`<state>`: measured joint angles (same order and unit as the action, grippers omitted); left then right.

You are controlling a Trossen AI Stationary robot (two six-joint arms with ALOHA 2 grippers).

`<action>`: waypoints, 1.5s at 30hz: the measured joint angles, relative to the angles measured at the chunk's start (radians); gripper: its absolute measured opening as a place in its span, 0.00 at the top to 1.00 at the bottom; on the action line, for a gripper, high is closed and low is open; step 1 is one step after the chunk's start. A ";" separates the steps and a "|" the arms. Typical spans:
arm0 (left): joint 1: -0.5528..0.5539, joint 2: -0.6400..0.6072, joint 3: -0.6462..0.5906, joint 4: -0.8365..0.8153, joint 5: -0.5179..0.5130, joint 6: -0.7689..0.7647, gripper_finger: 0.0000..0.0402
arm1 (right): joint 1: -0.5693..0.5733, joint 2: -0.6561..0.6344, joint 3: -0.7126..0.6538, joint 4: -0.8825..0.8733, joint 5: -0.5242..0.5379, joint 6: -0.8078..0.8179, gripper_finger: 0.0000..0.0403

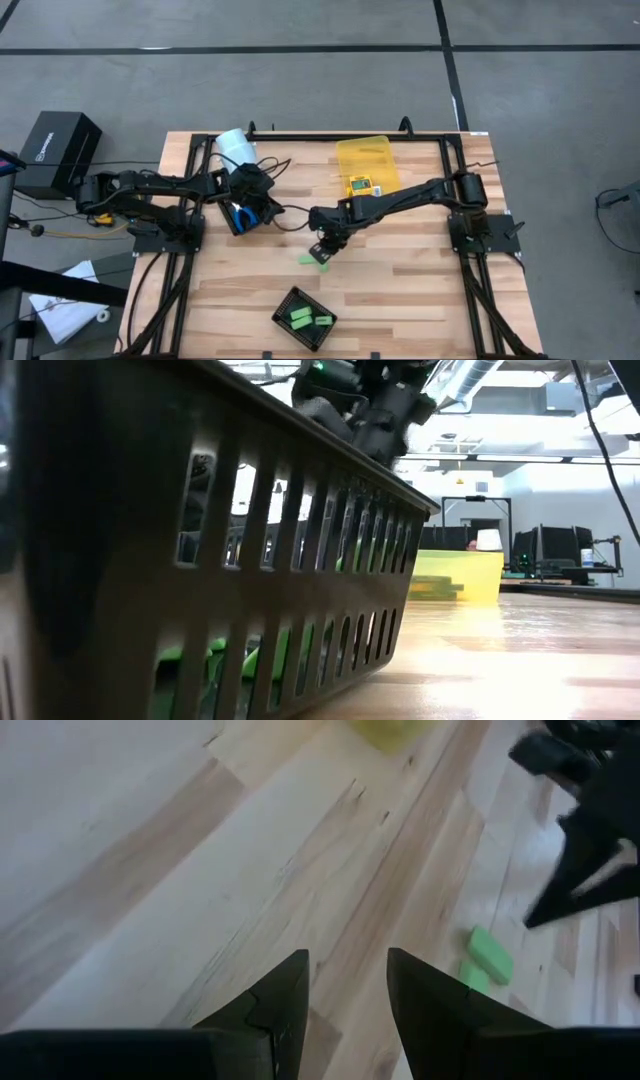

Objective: Pick & Place School Supplies
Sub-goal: Put the green eraser into the bottom black bin

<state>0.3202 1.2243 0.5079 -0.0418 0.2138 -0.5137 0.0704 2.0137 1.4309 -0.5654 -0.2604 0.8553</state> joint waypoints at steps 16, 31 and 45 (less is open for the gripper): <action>0.000 0.000 0.001 0.052 0.000 -0.026 0.67 | -0.003 0.075 0.005 0.073 -0.050 0.024 1.00; 0.000 0.000 0.001 0.061 0.000 -0.018 0.67 | -0.051 0.101 0.006 0.070 -0.057 -0.004 1.00; 0.000 0.000 0.001 0.061 -0.002 -0.018 0.67 | -0.116 0.102 0.004 0.019 -0.057 -0.096 1.00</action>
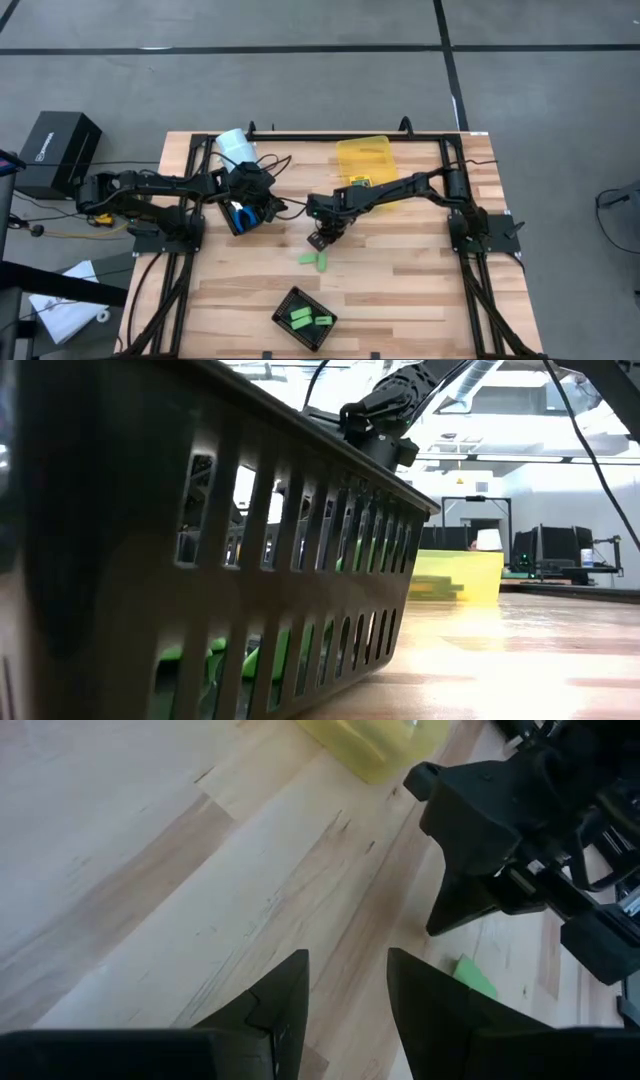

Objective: Pick & Place School Supplies
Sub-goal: Put the green eraser into the bottom black bin

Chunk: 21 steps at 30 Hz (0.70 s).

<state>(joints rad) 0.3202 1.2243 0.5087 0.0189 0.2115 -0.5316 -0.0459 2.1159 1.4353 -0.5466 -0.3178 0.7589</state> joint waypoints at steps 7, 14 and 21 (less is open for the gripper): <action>0.000 0.000 0.000 0.000 0.005 0.002 0.67 | 0.009 -0.009 0.000 0.010 -0.095 -0.002 1.00; 0.000 0.000 0.000 0.001 0.005 0.004 0.67 | 0.062 0.000 0.000 0.063 -0.156 0.001 1.00; 0.000 0.000 0.000 0.000 0.004 0.003 0.67 | 0.059 0.004 0.000 0.057 -0.067 0.004 1.00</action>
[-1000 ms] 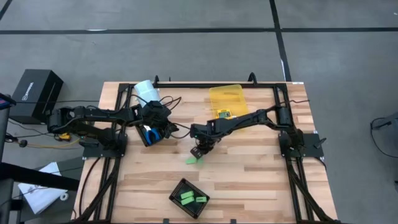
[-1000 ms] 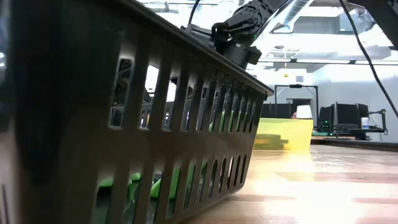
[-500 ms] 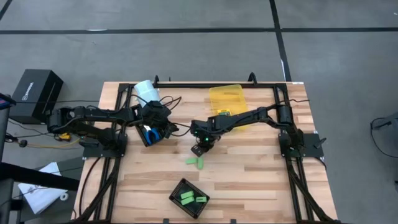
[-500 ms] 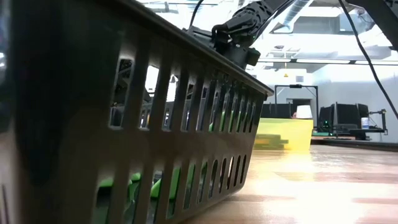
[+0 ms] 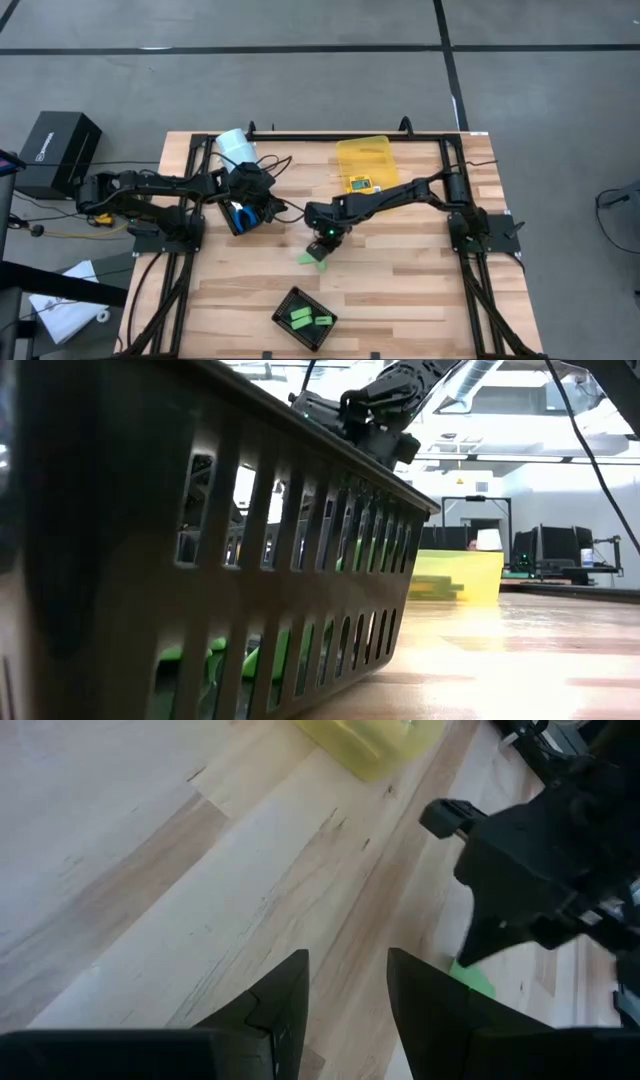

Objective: Pick & Place School Supplies
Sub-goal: Put the green eraser into the bottom black bin

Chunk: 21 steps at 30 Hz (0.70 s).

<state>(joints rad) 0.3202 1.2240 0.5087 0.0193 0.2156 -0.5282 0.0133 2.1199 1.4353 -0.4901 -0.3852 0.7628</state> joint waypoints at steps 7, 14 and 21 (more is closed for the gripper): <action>0.000 0.000 0.000 -0.003 -0.006 0.000 0.67 | -0.016 0.134 0.013 0.047 -0.189 0.017 1.00; 0.000 0.000 -0.033 -0.001 -0.006 -0.003 0.67 | -0.042 0.120 0.003 0.095 -0.164 0.020 1.00; -0.001 0.000 -0.074 0.004 0.051 -0.038 0.67 | -0.056 0.122 0.002 0.086 -0.185 -0.008 1.00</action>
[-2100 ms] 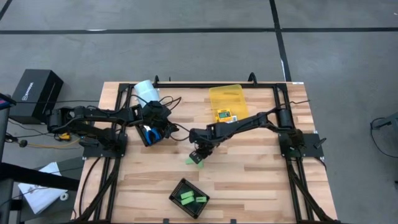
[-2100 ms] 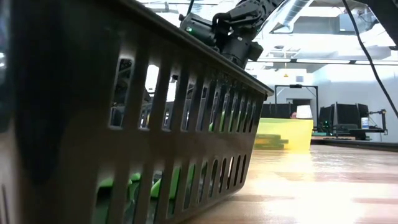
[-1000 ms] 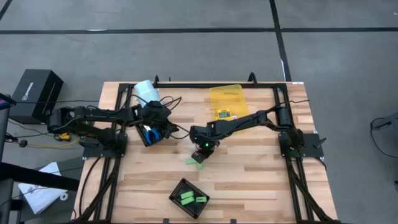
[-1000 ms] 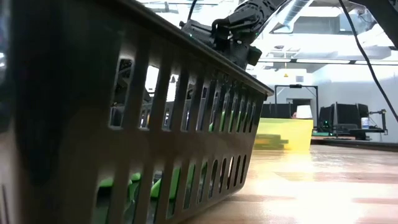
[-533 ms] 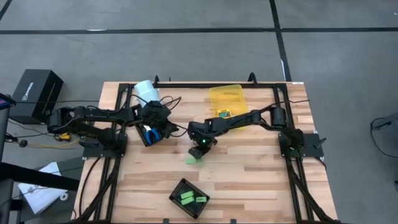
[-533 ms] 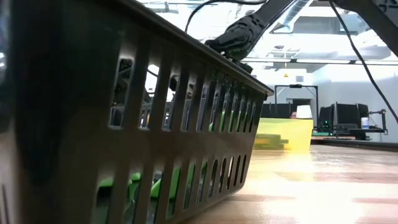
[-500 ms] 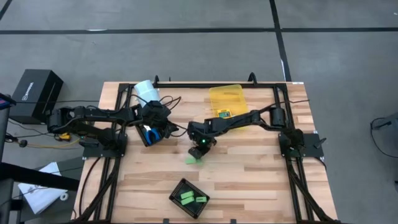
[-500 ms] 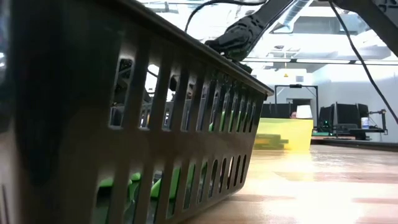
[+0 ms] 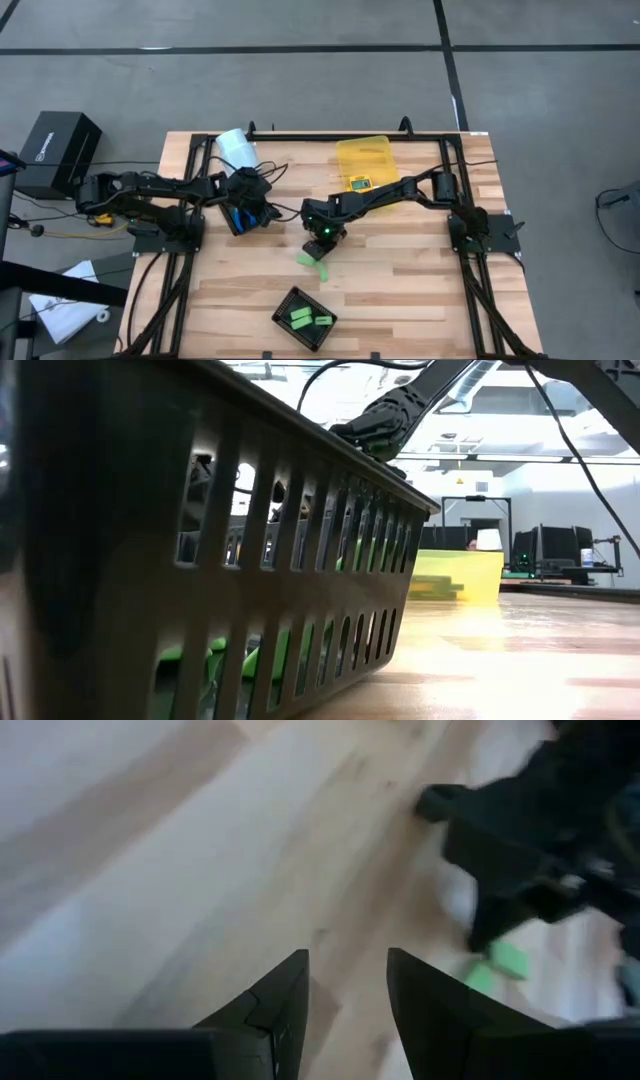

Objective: Pick & Place School Supplies
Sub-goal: Put the green eraser into the bottom black bin

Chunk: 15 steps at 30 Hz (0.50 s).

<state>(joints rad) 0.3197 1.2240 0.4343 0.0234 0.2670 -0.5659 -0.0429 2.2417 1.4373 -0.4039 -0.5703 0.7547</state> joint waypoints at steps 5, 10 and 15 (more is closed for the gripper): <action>-0.033 -0.003 0.000 0.080 0.059 -0.014 0.67 | 0.000 -0.001 -0.001 0.000 0.007 -0.006 1.00; -0.059 -0.040 0.000 0.131 0.052 -0.067 0.67 | -0.035 -0.002 -0.003 0.016 0.006 -0.003 1.00; -0.059 -0.080 0.000 0.133 0.045 -0.079 0.67 | -0.062 -0.040 -0.006 0.030 0.007 -0.004 1.00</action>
<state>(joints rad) 0.2607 1.1440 0.4343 0.1567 0.3118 -0.6449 -0.1051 2.2021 1.4309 -0.3735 -0.5636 0.7506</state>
